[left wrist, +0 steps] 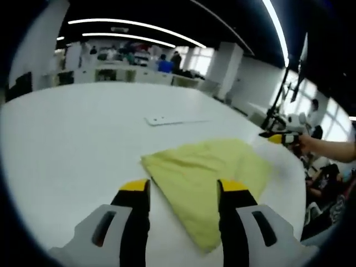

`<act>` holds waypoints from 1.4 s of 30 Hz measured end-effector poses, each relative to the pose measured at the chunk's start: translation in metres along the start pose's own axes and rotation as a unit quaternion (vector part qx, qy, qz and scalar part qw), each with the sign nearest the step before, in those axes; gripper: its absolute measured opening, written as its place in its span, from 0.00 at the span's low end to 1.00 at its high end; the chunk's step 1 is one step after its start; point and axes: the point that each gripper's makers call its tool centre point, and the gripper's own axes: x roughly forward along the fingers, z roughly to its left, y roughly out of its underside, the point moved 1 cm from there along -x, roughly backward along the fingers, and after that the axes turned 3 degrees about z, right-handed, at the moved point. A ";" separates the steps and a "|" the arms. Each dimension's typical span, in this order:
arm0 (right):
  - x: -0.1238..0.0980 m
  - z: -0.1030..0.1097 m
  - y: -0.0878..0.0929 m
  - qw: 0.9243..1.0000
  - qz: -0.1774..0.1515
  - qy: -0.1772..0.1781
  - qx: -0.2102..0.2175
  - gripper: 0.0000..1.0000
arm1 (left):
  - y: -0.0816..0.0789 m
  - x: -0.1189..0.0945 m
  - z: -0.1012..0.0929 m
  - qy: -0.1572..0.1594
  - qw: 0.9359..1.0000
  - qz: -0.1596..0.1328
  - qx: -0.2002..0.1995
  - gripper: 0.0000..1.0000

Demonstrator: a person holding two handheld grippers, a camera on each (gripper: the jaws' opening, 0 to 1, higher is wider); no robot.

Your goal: Fold the garment on the visible template until the final outline fits inside the template.

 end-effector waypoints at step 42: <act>-0.025 0.038 0.104 0.988 0.015 -0.039 0.149 0.09 | 0.101 -0.012 -0.027 0.039 0.996 0.068 -0.030 0.11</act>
